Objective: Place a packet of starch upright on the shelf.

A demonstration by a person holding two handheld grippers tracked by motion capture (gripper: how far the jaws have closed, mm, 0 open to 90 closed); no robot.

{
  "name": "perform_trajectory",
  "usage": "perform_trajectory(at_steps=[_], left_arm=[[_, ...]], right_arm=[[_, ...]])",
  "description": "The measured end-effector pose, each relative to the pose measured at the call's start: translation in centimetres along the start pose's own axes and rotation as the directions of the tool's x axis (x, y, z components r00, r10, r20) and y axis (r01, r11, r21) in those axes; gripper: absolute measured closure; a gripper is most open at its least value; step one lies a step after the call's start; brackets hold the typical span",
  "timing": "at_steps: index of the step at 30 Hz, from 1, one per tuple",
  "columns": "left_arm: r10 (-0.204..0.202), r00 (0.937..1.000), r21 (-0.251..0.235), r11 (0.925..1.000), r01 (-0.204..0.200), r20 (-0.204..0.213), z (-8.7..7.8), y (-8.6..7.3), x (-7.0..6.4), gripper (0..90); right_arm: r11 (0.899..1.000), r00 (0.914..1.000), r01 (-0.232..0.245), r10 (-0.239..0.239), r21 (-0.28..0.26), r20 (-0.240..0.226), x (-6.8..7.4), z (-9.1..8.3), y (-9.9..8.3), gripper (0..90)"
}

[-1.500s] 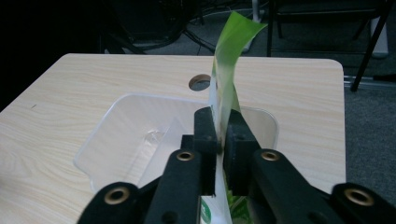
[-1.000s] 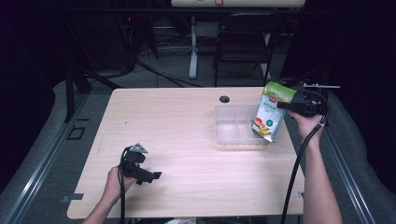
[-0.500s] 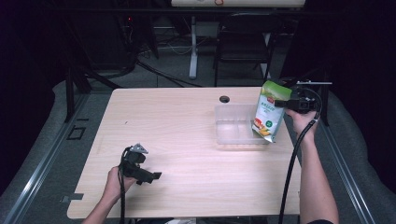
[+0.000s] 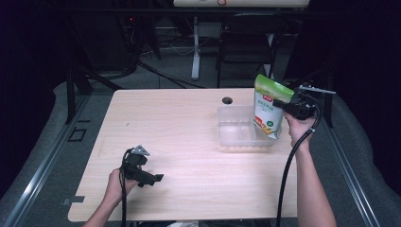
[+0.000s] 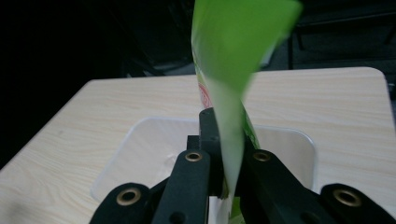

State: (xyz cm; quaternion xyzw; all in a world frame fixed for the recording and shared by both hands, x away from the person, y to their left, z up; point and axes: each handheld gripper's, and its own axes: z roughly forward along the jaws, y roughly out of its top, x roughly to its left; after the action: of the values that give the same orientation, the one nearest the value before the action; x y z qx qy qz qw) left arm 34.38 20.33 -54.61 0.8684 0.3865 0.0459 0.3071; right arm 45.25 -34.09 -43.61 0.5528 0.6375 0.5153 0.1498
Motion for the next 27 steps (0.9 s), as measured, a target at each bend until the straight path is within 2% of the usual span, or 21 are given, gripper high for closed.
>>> perform_trajectory(at_steps=[1, 2, 3, 8, 11, 16, 19, 25, 27], left_arm=[[0.000, 1.0000, 0.000, 1.0000, 0.000, 0.000, 0.0, 0.0, 0.0, 0.5], [-0.003, 1.0000, 0.000, 1.0000, 0.003, 0.003, 0.0, 0.0, 0.0, 0.5], [-0.001, 1.0000, 0.000, 1.0000, 0.001, 0.001, 0.0, 0.0, 0.0, 0.5], [-0.004, 1.0000, 0.000, 1.0000, 0.004, 0.000, 0.0, 0.0, 0.0, 0.6], [-0.007, 1.0000, -0.002, 1.0000, 0.007, 0.000, 0.0, 0.0, 0.0, 0.5], [0.000, 1.0000, 0.000, 1.0000, 0.000, 0.000, -0.1, 0.0, 0.0, 0.6], [-0.005, 1.0000, -0.003, 1.0000, 0.005, 0.001, -0.1, 0.0, 0.0, 0.5], [0.000, 1.0000, 0.000, 1.0000, 0.000, -0.001, 0.0, 0.0, 0.0, 0.5], [-0.004, 1.0000, 0.001, 1.0000, 0.004, -0.002, 0.0, 0.0, 0.0, 0.5]], right_arm=[[1.000, 1.0000, 0.000, 0.000, 0.000, 0.000, 0.0, 0.0, 0.0, 90.0], [1.000, 0.9998, 0.002, -0.002, -0.024, -0.019, -0.1, 0.1, -0.5, 90.0], [1.000, 1.0000, 0.006, -0.006, -0.024, -0.004, -0.1, 0.3, -0.7, 90.0], [1.000, 0.9998, 0.016, -0.016, -0.010, -0.014, -0.7, 0.9, -1.7, 90.0], [1.000, 0.9997, 0.023, -0.023, -0.016, 0.012, -0.7, 0.9, -1.8, 90.0], [0.999, 0.9978, 0.050, -0.051, 0.016, 0.042, -0.8, 1.0, -2.2, 90.0], [0.999, 0.9974, 0.047, -0.047, 0.005, 0.055, -0.9, 0.9, -2.4, 90.0], [0.996, 0.9881, 0.071, -0.076, 0.046, 0.134, -1.5, 0.4, -2.4, 89.9], [0.997, 0.9863, 0.060, -0.067, 0.046, 0.151, -1.8, 0.3, -2.6, 89.6]])
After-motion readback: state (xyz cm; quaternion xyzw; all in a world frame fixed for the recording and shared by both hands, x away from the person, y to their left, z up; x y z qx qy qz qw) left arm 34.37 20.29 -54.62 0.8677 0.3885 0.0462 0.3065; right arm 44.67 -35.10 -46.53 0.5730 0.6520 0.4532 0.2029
